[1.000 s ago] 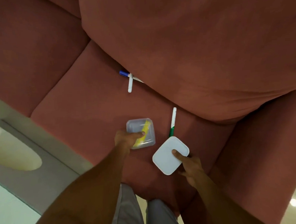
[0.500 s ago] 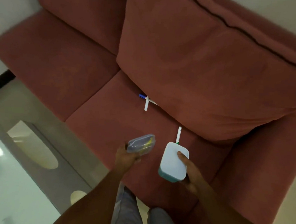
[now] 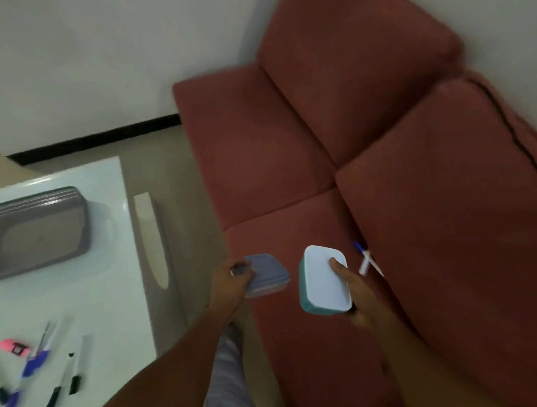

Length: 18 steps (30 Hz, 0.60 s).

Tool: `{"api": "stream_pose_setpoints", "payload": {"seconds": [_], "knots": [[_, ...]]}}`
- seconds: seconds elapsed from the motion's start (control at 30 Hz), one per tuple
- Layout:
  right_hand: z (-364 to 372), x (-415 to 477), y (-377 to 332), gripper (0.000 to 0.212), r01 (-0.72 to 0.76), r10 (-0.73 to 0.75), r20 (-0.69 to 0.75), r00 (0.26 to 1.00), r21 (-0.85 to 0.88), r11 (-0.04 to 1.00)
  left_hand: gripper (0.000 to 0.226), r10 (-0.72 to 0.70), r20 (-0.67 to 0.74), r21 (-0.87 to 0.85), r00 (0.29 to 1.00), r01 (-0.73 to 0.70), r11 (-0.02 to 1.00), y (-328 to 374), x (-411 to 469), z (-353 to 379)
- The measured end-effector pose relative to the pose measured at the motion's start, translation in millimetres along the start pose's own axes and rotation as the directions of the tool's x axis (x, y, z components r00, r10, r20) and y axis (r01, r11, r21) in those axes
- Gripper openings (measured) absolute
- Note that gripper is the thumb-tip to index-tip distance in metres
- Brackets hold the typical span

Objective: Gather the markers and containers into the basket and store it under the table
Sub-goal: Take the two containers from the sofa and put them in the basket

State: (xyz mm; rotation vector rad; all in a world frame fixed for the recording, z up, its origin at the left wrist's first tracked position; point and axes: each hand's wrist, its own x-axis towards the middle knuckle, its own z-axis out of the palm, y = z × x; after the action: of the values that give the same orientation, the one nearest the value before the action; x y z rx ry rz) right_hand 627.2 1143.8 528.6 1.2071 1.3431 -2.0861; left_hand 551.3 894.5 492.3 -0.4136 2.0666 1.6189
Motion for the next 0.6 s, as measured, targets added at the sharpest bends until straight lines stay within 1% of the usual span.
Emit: {"api": "stream_pose_setpoints", "payload": {"seconds": [0.03,0.07,0.1,0.13,0.2,0.27,0.33,0.4,0.47,0.5,0.57,0.6], "knots": [[21,10,-13,0.038,-0.003,0.004,0.017,1.0,-0.054,0.999,0.047,-0.011,0.001,-0.023,1.0,0.011,1.0,2,12,-19],[50,23,-28,0.038,0.0,0.005,0.042,0.999,-0.111,0.994,0.068,-0.016,-0.028,-0.065,0.999,0.015,0.998,9,24,-43],[81,38,-41,0.037,-0.001,0.011,0.063,0.998,-0.155,0.988,0.084,-0.018,-0.07,-0.103,0.997,0.01,0.995,12,39,-68],[113,52,-53,0.037,-0.004,0.02,0.079,0.997,-0.196,0.981,0.094,-0.03,-0.113,-0.144,0.993,0.013,0.989,18,50,-93],[172,76,-73,0.04,-0.015,0.048,0.11,0.993,-0.277,0.961,0.1,-0.103,-0.19,-0.25,0.976,0.053,0.967,30,67,-137],[235,96,-88,0.045,-0.016,0.078,0.153,0.985,-0.368,0.93,0.102,-0.203,-0.236,-0.41,0.95,0.092,0.907,36,81,-182],[294,115,-99,0.052,0.01,0.093,0.197,0.976,-0.466,0.884,0.105,-0.295,-0.284,-0.535,0.912,0.104,0.839,34,95,-226],[347,129,-108,0.058,0.045,0.113,0.248,0.962,-0.552,0.832,0.104,-0.365,-0.306,-0.645,0.879,0.091,0.759,33,106,-261],[399,141,-112,0.054,0.077,0.143,0.3,0.943,-0.616,0.784,0.093,-0.407,-0.337,-0.728,0.849,0.039,0.684,30,112,-290],[425,148,-113,0.051,0.104,0.15,0.323,0.935,-0.65,0.753,0.082,-0.419,-0.361,-0.748,0.833,0.009,0.664,28,114,-304],[473,157,-116,0.049,0.171,0.158,0.368,0.916,-0.717,0.675,0.051,-0.433,-0.416,-0.759,0.799,-0.043,0.65,25,117,-327],[498,162,-118,0.049,0.198,0.163,0.38,0.911,-0.747,0.635,0.041,-0.45,-0.441,-0.777,0.776,-0.079,0.625,22,119,-339]]}}
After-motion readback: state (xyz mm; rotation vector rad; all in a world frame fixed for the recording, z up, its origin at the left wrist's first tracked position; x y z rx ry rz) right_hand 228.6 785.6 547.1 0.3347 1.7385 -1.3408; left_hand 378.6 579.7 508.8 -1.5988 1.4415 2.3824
